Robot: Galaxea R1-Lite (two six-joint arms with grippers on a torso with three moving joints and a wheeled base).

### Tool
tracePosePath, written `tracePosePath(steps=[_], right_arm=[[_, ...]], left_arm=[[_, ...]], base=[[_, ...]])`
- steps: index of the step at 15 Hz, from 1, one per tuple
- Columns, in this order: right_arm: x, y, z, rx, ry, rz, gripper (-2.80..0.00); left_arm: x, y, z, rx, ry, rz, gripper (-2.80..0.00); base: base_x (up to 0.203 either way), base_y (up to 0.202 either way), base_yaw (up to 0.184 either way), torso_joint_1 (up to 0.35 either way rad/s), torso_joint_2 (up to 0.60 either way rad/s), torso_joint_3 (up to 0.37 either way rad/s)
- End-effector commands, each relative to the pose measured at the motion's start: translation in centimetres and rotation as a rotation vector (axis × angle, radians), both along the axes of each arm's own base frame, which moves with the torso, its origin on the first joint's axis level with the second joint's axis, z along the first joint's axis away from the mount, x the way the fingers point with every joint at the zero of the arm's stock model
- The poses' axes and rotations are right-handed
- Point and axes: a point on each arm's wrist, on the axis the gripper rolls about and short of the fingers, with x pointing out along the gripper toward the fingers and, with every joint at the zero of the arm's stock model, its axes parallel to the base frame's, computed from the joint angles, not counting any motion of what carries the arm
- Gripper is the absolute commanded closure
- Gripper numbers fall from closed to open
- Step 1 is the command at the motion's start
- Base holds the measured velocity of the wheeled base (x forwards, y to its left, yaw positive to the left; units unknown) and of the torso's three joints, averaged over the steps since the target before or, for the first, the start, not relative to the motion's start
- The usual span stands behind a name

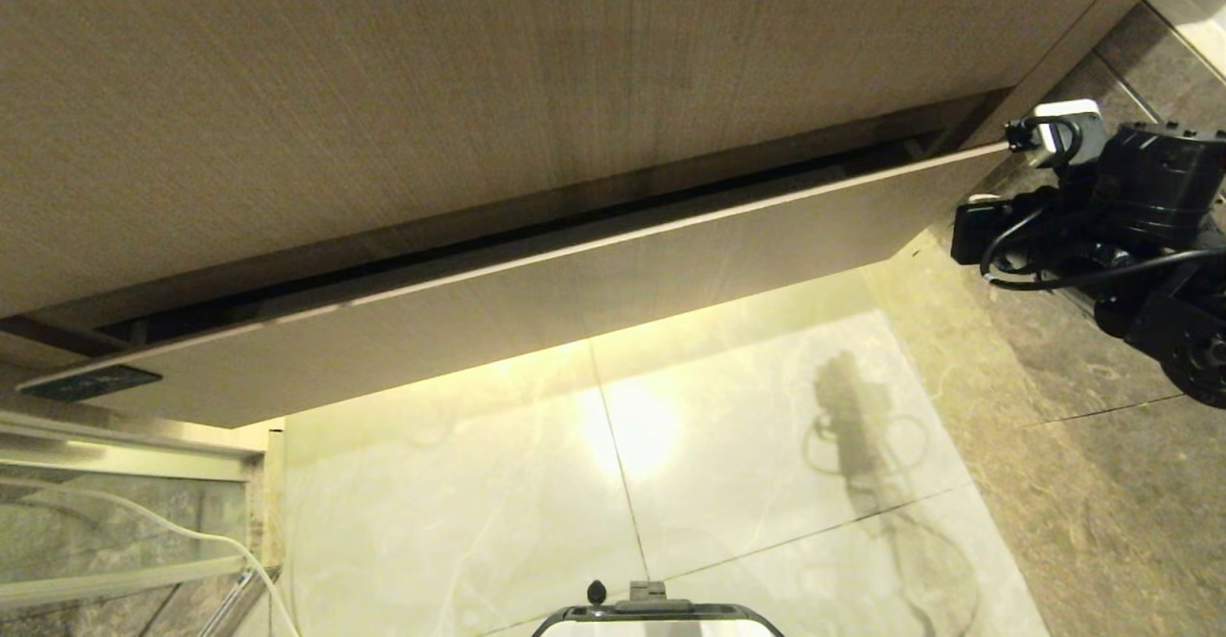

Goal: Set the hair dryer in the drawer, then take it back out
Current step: Close the drawer

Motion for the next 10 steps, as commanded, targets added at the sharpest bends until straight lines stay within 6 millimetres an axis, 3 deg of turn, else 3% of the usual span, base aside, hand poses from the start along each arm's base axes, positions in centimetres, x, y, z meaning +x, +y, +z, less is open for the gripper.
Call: tracePosePath(steps=[1,5,10], right_arm=[[-0.6,-0.7,-0.1,-0.002,0.022,-0.02,0.0],[-3.3,-1.2,-0.4,-0.012,0.115,-0.027,0.0],[-9.6,-1.9,-0.9,-0.001,0.14,-0.02,0.0]], left_arm=[[0.0,0.0,0.0,0.0,0.002,0.001,0.0],[0.0,0.0,0.0,0.0,0.002,0.001,0.0],[0.0,0.0,0.0,0.0,0.002,0.001,0.0]], base=[[0.0,0.0,0.0,0.0,0.0,0.0],[0.0,0.0,0.0,0.0,0.0,0.0],[0.0,0.0,0.0,0.0,0.0,0.0]])
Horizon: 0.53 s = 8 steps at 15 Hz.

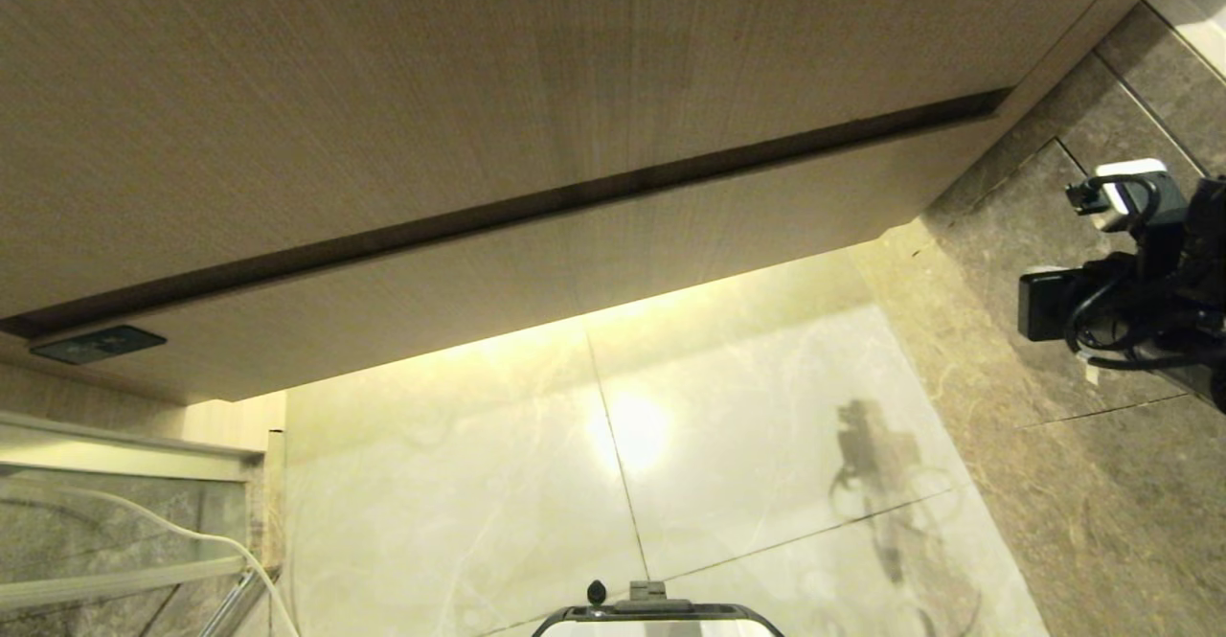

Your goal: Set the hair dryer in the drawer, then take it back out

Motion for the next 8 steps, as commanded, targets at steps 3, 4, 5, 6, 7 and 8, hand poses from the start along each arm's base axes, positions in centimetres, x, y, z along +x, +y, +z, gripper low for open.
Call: tracePosePath(steps=[3,4,5,6,7,8], right_arm=[[-8.7,-0.9,0.8,0.04,-0.106,0.027,0.0],[-10.8,-1.1,0.4,0.045,-0.121,0.034,0.0],[-13.1,-1.3,-0.2,0.049,-0.14,0.038,0.0],[-15.3,-1.6,-1.0,0.053,-0.157,0.042,0.0],[-17.2,-1.8,-1.7,0.059,-0.174,0.043,0.0],[-19.4,-2.0,-2.3,0.073,-0.198,0.045,0.0]], left_arm=[[0.0,0.0,0.0,-0.001,0.002,0.0,0.0],[0.0,0.0,0.0,-0.001,0.002,0.0,0.0],[0.0,0.0,0.0,0.0,0.002,0.0,0.0],[0.0,0.0,0.0,0.0,0.002,0.0,0.0],[0.0,0.0,0.0,0.0,0.002,0.0,0.0],[0.0,0.0,0.0,0.0,0.002,0.0,0.0]], base=[[0.0,0.0,0.0,0.0,0.0,0.0],[0.0,0.0,0.0,0.0,0.0,0.0],[0.0,0.0,0.0,0.0,0.0,0.0],[0.0,0.0,0.0,0.0,0.0,0.0],[0.0,0.0,0.0,0.0,0.0,0.0],[0.0,0.0,0.0,0.0,0.0,0.0]])
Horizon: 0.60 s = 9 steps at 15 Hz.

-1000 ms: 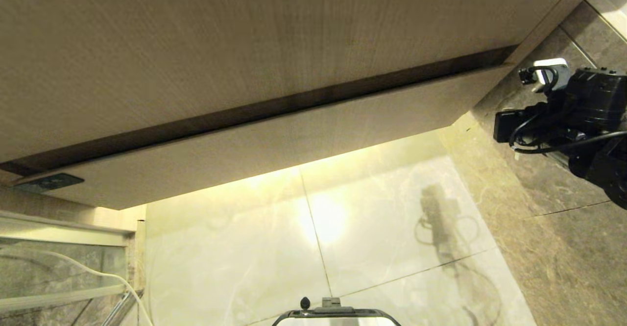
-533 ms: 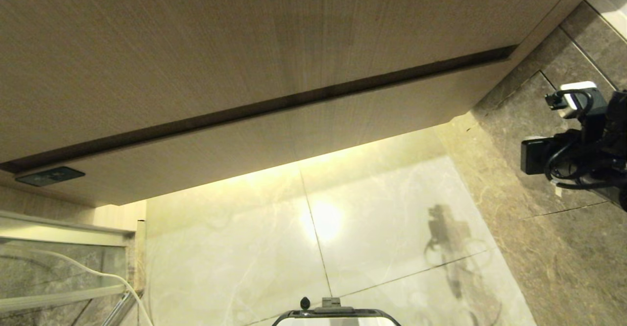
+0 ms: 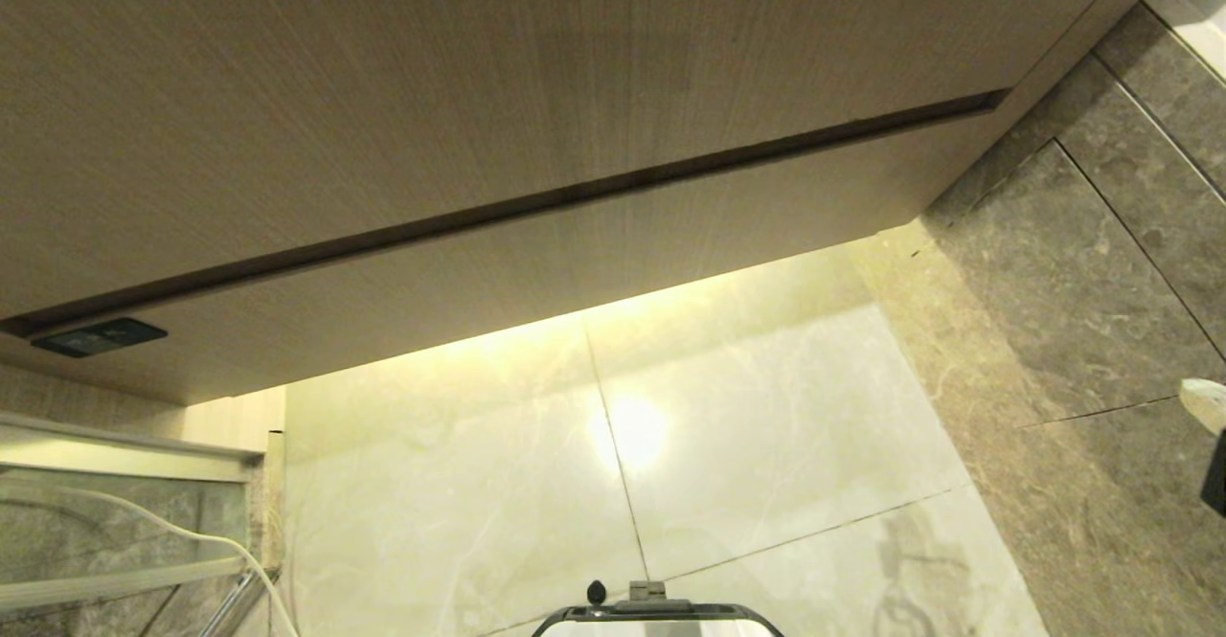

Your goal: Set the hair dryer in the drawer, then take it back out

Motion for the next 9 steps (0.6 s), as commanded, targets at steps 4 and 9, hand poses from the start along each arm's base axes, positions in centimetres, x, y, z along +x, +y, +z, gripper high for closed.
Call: tracePosePath(steps=[4,9], right_arm=[[-11.5,-1.2,-4.2,0.081,-0.166,0.028,0.0],[-13.8,-1.0,-10.7,0.081,-0.122,0.297,0.0]], left_arm=[[0.0,0.0,0.0,0.0,0.002,0.001,0.0],[0.0,0.0,0.0,-0.002,0.002,0.001,0.0]], base=[[0.0,0.0,0.0,0.0,0.0,0.0],[0.0,0.0,0.0,0.0,0.0,0.0]])
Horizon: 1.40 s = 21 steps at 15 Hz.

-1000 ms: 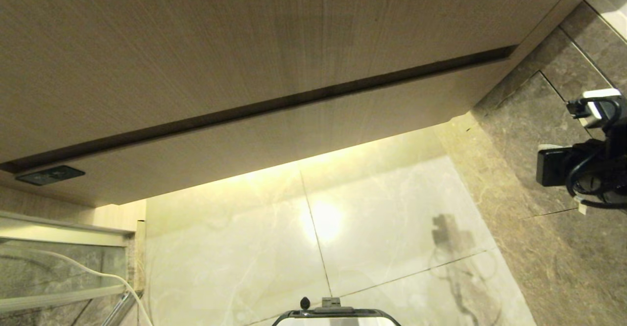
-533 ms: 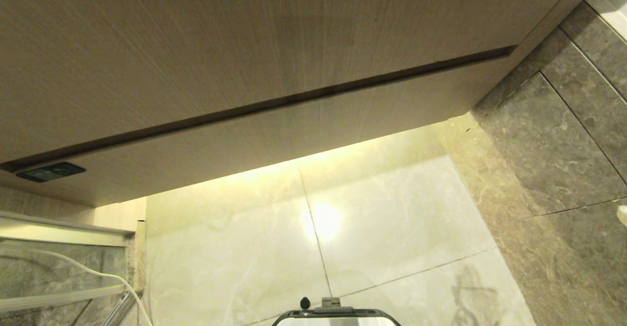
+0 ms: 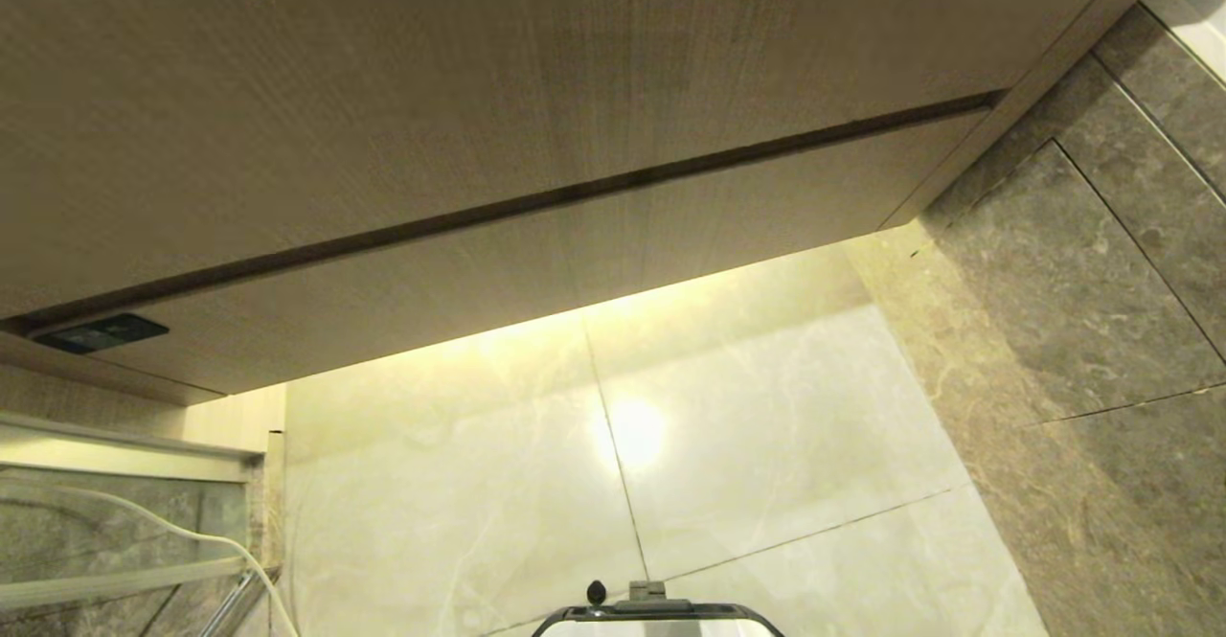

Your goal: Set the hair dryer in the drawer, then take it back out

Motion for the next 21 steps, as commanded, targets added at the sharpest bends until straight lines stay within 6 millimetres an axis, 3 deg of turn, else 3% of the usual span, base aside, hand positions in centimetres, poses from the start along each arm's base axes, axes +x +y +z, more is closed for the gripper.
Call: tracePosePath(steps=[1,21], right_arm=[[-0.82,-0.06,-2.42,0.039,-0.03,0.047,0.0],[-0.76,-0.06,-2.49,0.047,-0.032,0.051,0.0]], left_arm=[[0.01,0.0,-0.04,0.0,0.002,0.0,0.0],[0.01,0.0,-0.04,0.0,0.002,0.0,0.0]], base=[[0.0,0.0,0.0,0.0,0.0,0.0],[0.0,0.0,0.0,0.0,0.0,0.0]])
